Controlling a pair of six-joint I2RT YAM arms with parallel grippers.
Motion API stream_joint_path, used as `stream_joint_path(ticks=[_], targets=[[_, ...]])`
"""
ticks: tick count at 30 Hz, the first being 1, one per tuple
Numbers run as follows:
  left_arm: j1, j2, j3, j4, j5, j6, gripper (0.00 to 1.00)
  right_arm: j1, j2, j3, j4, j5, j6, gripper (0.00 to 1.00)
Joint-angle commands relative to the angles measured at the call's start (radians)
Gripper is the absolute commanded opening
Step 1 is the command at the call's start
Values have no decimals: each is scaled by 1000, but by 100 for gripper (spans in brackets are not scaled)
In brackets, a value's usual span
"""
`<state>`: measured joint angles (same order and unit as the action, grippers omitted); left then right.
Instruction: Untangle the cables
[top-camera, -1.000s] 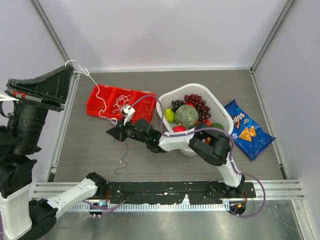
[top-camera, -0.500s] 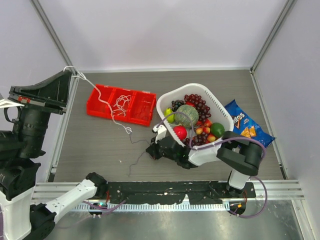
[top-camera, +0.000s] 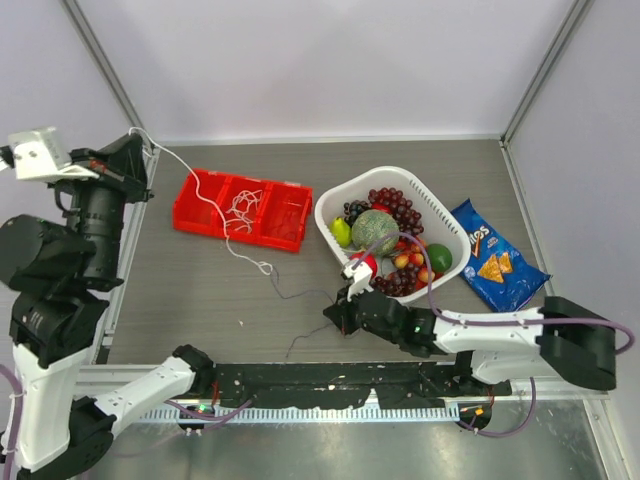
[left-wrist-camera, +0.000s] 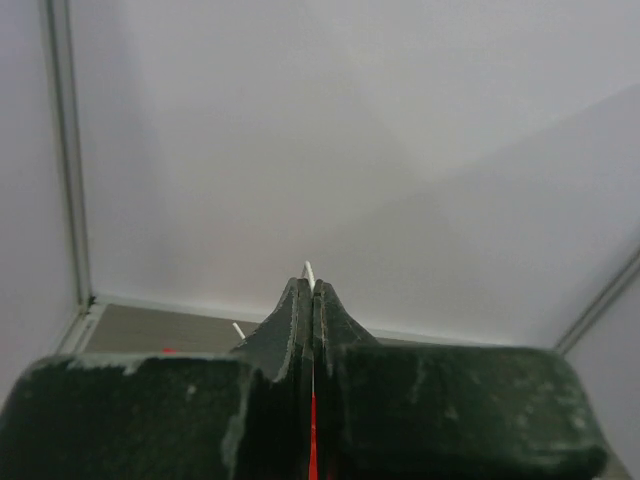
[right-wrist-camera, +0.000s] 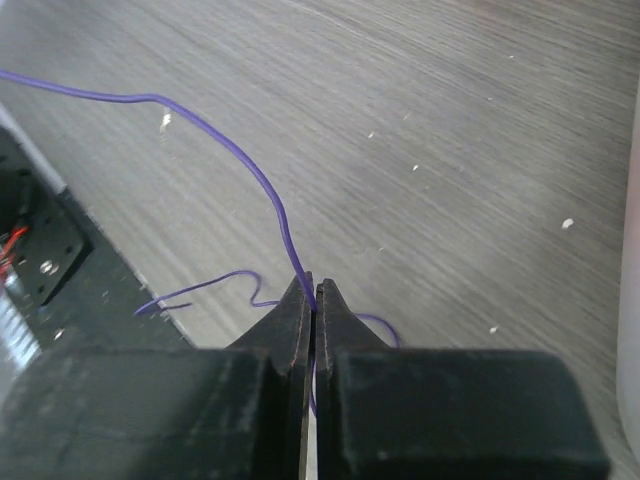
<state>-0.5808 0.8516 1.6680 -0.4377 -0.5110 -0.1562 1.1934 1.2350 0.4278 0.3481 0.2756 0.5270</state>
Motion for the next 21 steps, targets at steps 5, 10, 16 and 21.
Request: stream_joint_path(ticks=[5,10,16,21], targets=[[-4,-8,-207,-81,-308,99,0,18,-218,14,-86,51,-30,1],[-1,-3,-401,-104,-551,234,0,18,-233,155,-202,53,-111,1],[36,-37,-548,-102,-704,204,0,18,-428,206,-415,111,-154,1],[140,-42,-567,-137,-666,89,0,18,-633,210,-552,158,-164,1]])
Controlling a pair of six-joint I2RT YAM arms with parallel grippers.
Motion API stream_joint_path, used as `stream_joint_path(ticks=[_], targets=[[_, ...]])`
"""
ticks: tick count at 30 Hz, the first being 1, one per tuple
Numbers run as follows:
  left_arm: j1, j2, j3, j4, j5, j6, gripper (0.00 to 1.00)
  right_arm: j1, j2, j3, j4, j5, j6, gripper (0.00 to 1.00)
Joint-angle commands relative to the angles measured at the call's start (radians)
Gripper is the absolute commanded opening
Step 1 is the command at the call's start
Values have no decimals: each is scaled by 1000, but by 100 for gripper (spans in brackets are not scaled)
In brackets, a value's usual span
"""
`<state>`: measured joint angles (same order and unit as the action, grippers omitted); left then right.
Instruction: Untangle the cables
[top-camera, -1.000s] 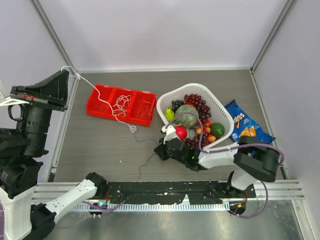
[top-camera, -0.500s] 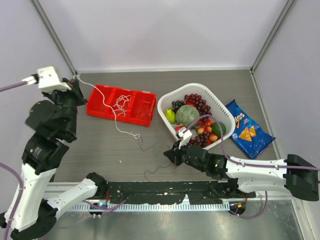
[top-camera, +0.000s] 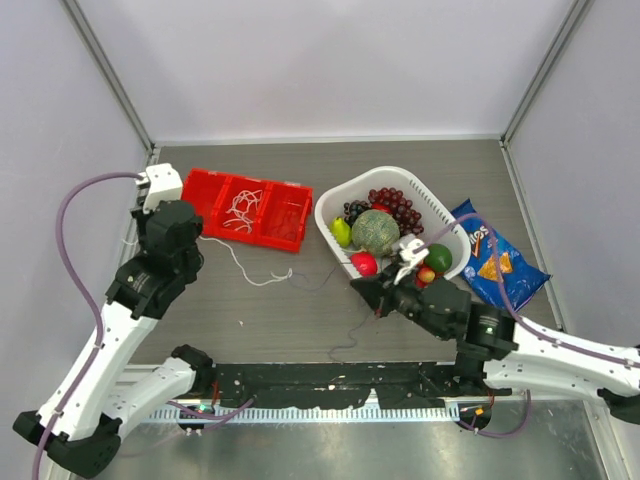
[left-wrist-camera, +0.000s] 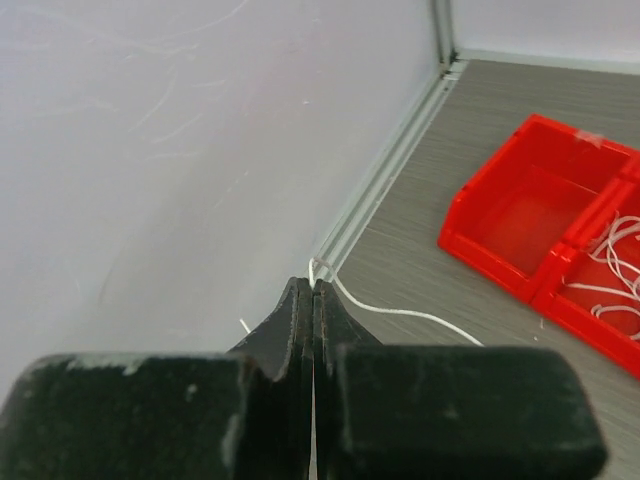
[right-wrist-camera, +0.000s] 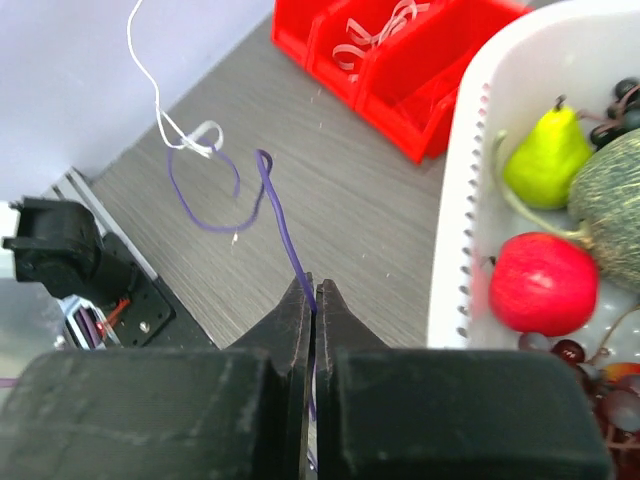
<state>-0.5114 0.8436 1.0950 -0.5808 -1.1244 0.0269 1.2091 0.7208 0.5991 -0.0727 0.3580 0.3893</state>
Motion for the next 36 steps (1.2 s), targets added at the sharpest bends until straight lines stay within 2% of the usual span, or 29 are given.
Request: stream_joint_path(ticks=[1,17,26,28,32,34,36], targets=[[91,-40,5,-11,-38,-120,0,3,-167,36,-148,91,-20,1],[200,-80,-81,-85,-41,-286,0,3,-471,51,-381,145,52,1],[292,-86,-115,-169,63,-413,0,3,-716,130,-549,435,163,1],[304,-89,-121,-178,67,-426,0,3,-716,160,-596,489,184,1],[327,-90,-124,-185,87,-440,0,4,-718,182,-578,505,146,1],[329,-90,-119,-182,153,-435,0,6,-718,177,-561,494,143,1],[329,-104,-130,-145,303,-412,0,4,-704,148,-504,437,111,1]])
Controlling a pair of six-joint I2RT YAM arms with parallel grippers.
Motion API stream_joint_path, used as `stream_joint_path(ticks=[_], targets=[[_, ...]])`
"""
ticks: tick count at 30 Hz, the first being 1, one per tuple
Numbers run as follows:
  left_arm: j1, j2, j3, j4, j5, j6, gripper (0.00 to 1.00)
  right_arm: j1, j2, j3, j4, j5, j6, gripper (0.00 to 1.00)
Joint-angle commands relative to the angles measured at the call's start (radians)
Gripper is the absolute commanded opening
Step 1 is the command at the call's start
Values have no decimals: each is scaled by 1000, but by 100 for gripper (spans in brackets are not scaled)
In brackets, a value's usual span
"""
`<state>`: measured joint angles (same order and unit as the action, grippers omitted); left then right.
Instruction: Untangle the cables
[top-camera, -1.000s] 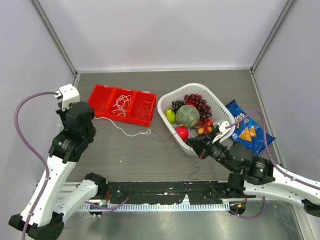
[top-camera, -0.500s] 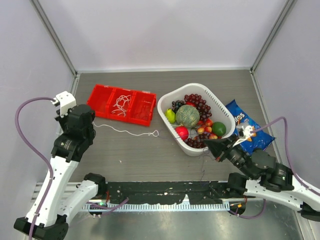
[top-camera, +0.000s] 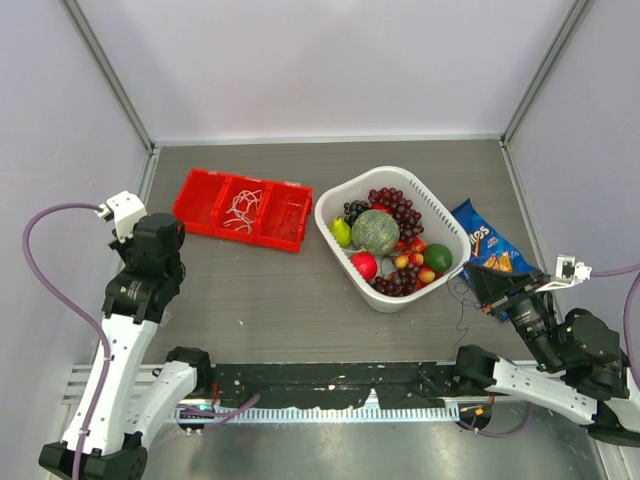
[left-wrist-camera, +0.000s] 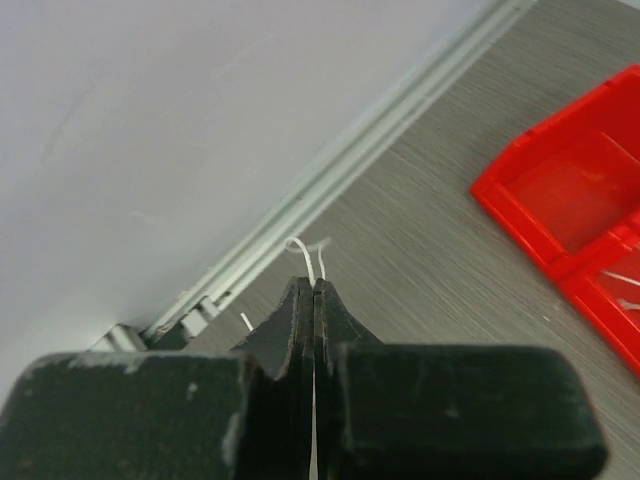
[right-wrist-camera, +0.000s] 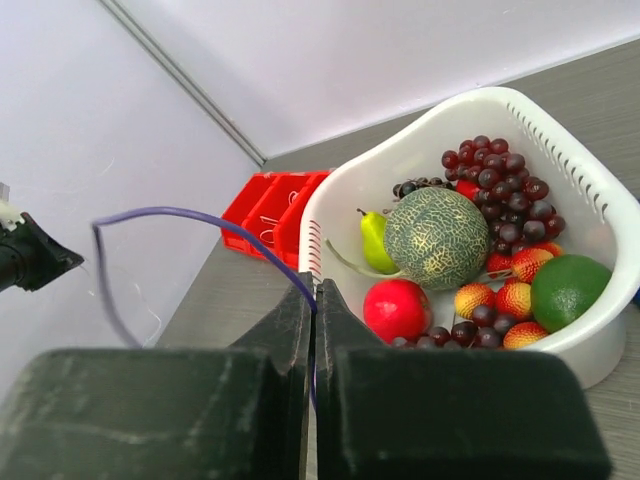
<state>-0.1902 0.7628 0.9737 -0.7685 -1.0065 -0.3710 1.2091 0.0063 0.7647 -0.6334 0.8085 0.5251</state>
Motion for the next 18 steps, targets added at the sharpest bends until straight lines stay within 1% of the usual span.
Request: stream_joint_path(ticks=[1,2,3,4,6,7,8,9,10,12,14,16,18], targets=[[8,-20,-9,47,266,-14,0,4,64,-25,72,-35,-36,1],[8,-11,-3,43,340,-23,0,4,96,-34,111,-95,-49,1],[6,-4,6,35,438,-26,0,3,189,-31,135,-132,-72,1],[6,1,19,34,527,-28,0,3,236,-15,182,-196,-95,1],[8,4,37,43,716,-43,0,4,428,17,263,-303,-135,1],[8,1,49,49,782,-69,0,4,469,30,332,-331,-145,1],[8,-5,57,61,854,-87,0,4,550,51,363,-388,-164,1],[8,-10,68,75,909,-109,0,4,598,71,412,-414,-174,1],[8,-14,82,86,960,-129,0,3,673,118,431,-463,-192,1],[8,-16,124,80,1000,-157,0,4,780,192,481,-541,-203,1],[8,-11,152,48,961,-157,0,4,839,238,532,-577,-208,1],[8,-8,131,20,886,-173,0,3,869,246,567,-554,-220,1],[8,-2,67,0,833,-219,0,3,899,243,572,-508,-220,1]])
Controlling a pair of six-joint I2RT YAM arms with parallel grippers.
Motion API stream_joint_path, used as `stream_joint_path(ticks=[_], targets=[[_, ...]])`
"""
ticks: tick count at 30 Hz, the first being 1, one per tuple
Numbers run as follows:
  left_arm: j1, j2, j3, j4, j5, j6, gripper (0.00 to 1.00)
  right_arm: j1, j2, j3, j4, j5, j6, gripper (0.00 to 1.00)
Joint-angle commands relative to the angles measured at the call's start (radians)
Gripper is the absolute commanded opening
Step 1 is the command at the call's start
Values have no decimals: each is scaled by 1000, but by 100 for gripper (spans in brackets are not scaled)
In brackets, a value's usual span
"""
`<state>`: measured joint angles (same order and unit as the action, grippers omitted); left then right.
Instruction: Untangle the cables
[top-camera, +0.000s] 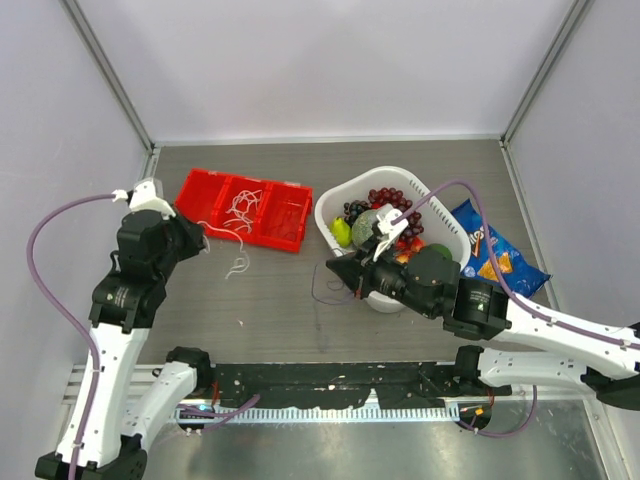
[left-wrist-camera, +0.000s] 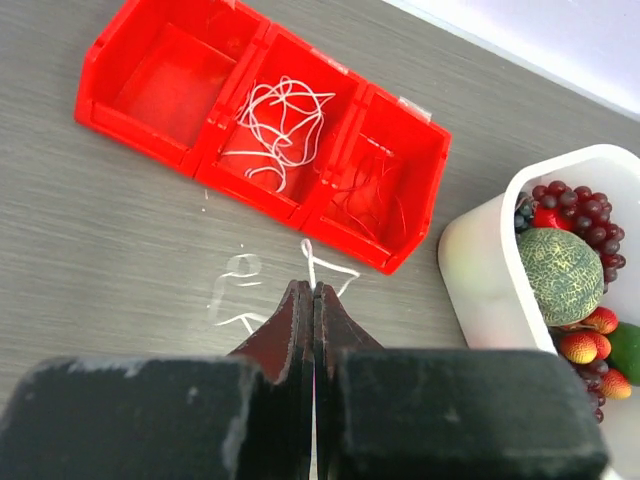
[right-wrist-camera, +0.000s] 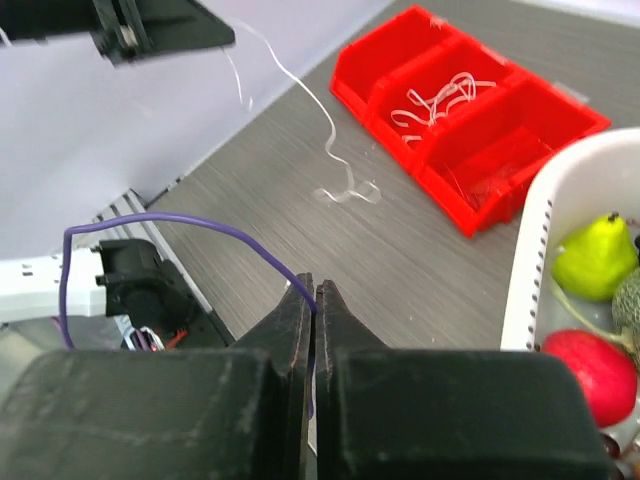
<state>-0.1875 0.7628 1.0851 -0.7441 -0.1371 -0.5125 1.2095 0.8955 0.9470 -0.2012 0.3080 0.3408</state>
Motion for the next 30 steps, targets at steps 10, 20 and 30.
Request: stream_joint_path(ticks=[10,20,30], targets=[[3,145,-369,215,56,-270,0,2,-95,-129,163,46,70,1],[3,467,-298,333,164,-311,0,2,-188,-217,146,80,90,1],[-12,514,-319,324,146,-334,63,2,-188,-255,181,34,109,1]])
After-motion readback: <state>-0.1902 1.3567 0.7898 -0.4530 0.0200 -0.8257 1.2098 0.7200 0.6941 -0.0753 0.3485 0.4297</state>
